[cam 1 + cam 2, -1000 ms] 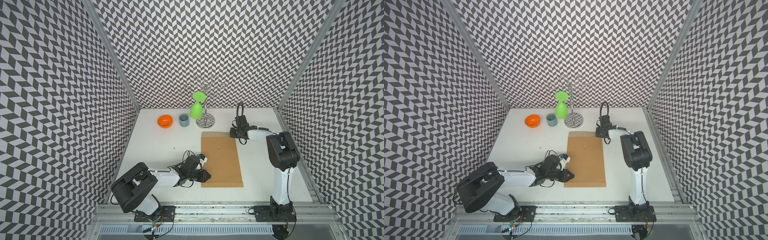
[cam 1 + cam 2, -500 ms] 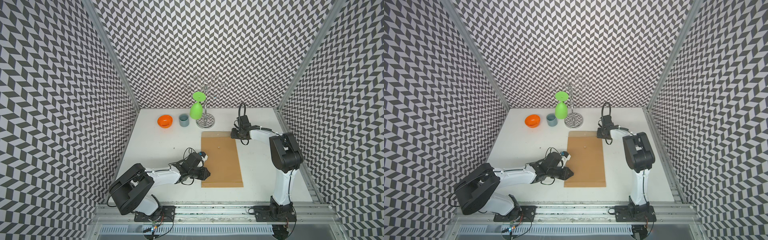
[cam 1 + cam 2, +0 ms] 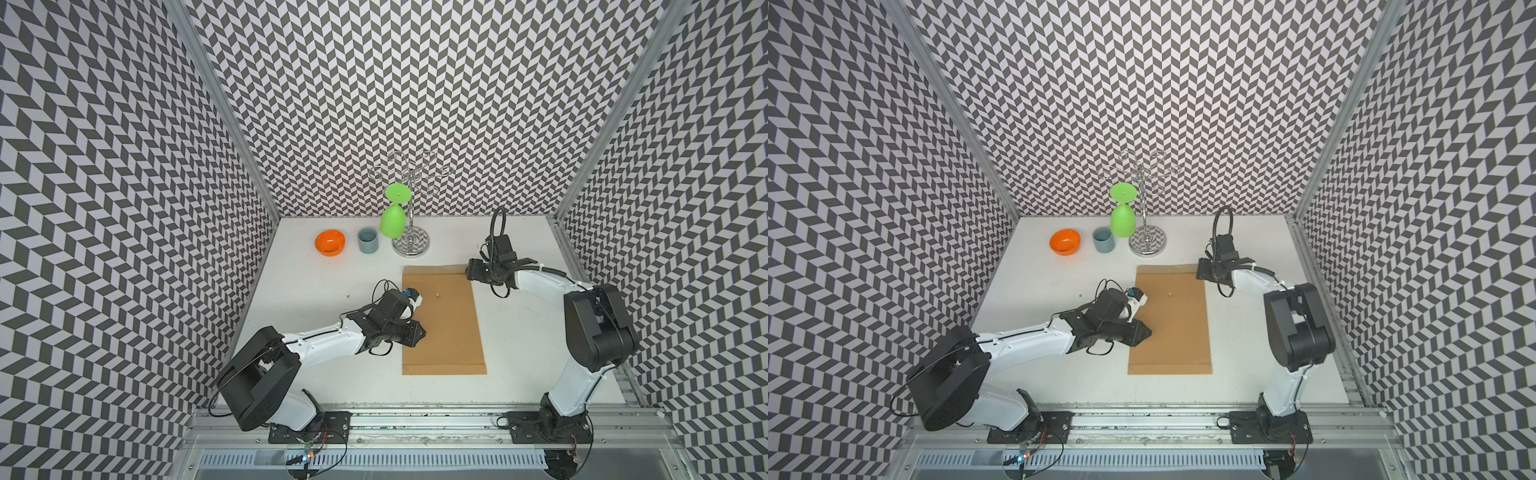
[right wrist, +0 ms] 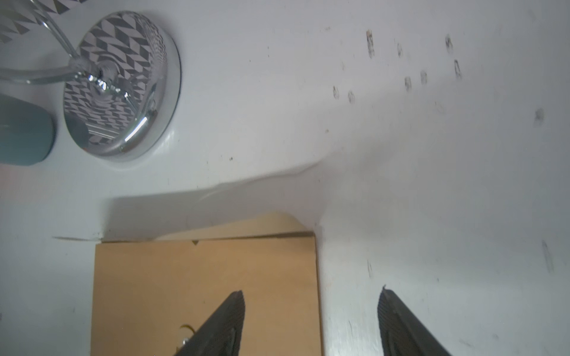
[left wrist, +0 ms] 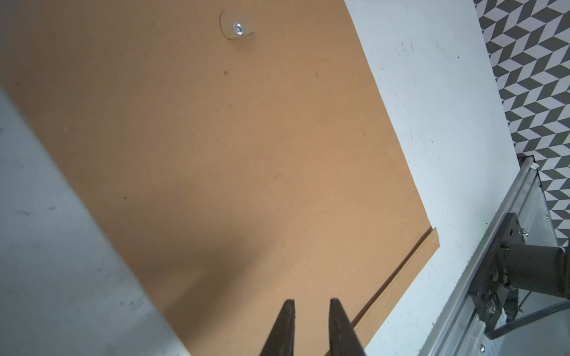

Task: Open the file bag
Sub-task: Place the file bag at the center of the board.

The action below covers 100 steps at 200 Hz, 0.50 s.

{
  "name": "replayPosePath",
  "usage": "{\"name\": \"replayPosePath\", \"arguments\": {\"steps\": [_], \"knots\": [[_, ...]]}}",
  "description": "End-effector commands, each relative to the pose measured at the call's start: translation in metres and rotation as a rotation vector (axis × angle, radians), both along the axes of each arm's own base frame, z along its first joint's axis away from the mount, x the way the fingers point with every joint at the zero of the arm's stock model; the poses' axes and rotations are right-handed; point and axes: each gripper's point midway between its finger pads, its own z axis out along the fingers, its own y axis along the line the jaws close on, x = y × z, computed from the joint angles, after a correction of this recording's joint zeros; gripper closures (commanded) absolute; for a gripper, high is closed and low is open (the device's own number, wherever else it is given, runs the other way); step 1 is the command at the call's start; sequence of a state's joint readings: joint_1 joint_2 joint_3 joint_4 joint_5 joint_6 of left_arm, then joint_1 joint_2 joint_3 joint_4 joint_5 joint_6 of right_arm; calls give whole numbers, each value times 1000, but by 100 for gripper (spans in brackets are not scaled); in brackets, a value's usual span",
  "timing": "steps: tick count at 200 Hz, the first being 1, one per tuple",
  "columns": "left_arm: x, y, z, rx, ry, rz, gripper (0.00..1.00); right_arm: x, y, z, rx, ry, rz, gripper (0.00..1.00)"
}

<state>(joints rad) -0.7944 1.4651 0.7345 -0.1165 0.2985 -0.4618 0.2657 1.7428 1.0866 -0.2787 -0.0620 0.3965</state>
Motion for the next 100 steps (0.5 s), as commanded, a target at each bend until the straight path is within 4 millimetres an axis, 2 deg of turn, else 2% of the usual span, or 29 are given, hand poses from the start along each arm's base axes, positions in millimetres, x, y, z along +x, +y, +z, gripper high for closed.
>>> {"name": "replayPosePath", "arguments": {"steps": [1,21,64,100], "knots": [[1,-3,12,-4,-11,-41,77,-16,10,14,56,-42,3,30],[6,-6,27,-29,-47,-46,76,-27,7,23,50,-71,1,29],[24,-1,70,-104,-155,23,74,-29,5,46,67,-141,8,28],[31,4,84,-136,-186,72,74,-33,8,57,111,-186,10,29]]}}
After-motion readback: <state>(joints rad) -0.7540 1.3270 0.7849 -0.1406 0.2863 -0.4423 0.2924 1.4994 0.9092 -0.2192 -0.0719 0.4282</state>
